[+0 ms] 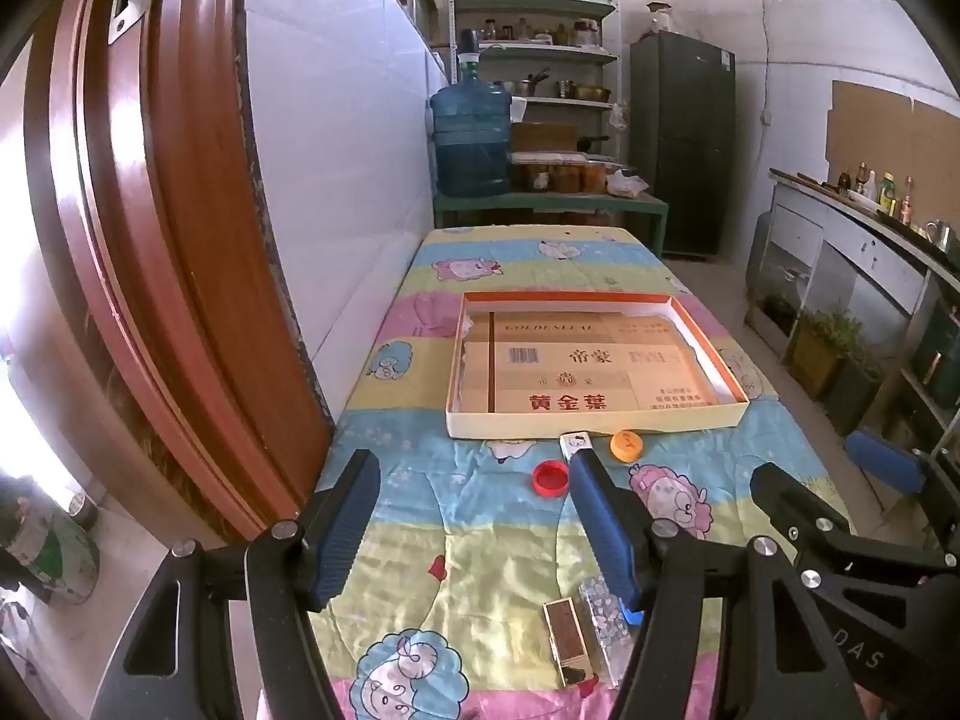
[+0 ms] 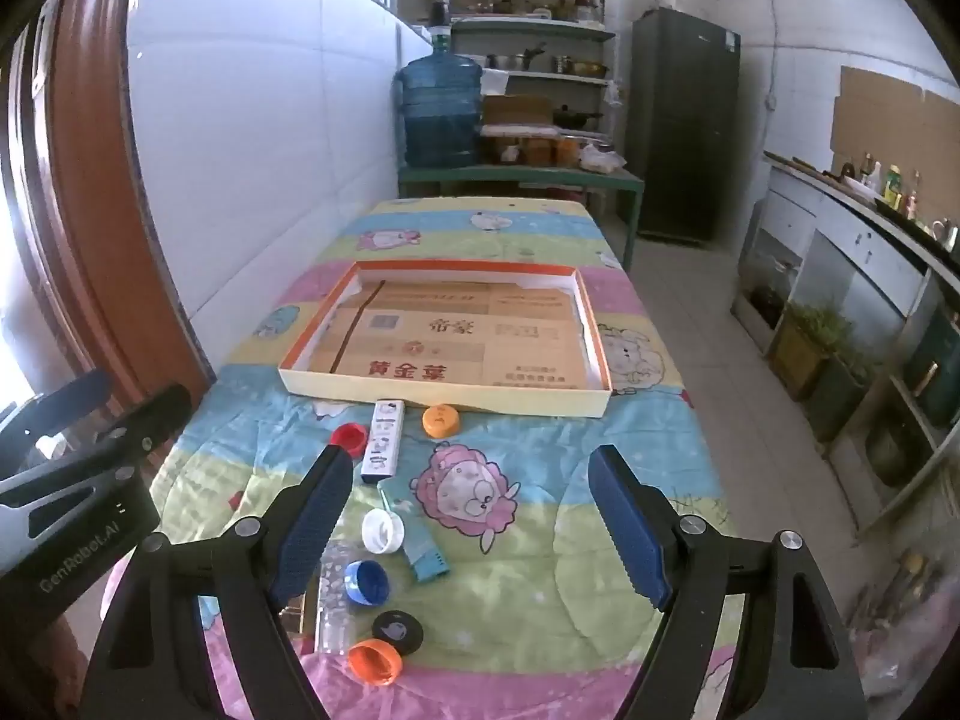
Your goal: Organize rigid objects
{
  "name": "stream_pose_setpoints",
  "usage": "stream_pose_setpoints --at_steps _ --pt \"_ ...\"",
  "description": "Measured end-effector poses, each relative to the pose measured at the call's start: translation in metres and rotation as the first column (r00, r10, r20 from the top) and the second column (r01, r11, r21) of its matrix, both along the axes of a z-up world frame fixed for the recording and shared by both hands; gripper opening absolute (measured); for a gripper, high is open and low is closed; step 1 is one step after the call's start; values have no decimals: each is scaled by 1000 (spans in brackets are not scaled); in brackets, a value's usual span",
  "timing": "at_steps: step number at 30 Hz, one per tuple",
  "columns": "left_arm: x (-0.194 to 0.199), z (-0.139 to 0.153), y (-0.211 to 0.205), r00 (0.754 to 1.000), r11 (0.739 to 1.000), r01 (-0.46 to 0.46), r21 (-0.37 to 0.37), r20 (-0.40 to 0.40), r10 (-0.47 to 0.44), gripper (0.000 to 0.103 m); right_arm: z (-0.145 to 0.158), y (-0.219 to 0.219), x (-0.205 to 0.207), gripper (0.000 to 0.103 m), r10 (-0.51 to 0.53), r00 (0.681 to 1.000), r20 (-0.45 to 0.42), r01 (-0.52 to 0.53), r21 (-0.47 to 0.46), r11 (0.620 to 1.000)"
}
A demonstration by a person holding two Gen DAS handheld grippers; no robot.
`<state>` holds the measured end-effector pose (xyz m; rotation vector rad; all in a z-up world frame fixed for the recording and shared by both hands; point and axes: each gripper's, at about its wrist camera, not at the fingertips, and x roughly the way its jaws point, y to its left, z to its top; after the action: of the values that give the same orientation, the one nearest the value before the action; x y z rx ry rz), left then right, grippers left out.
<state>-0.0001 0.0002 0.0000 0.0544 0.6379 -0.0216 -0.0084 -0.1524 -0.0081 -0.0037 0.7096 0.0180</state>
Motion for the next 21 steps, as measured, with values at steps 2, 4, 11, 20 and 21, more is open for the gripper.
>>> stream_pose_setpoints --at_steps 2,4,11,20,21 --pt "0 0 0 1000 1000 1 0 1 -1 66 1 0 0 82 -1 1000 6 1 6 1000" --pt "-1 -1 -4 1000 1000 10 4 -2 -10 66 1 0 0 82 1 1000 5 -2 11 1000" --pt "-4 -7 -26 1000 1000 17 21 -24 -16 66 0 2 1 82 5 1000 -3 -5 13 1000" --pt "4 -11 -5 999 1000 14 -21 -49 -15 66 -7 -1 3 82 5 1000 -16 -4 21 1000" --pt "5 -12 -5 999 1000 14 -19 -51 -15 66 -7 0 3 82 4 1000 -16 -4 21 1000"
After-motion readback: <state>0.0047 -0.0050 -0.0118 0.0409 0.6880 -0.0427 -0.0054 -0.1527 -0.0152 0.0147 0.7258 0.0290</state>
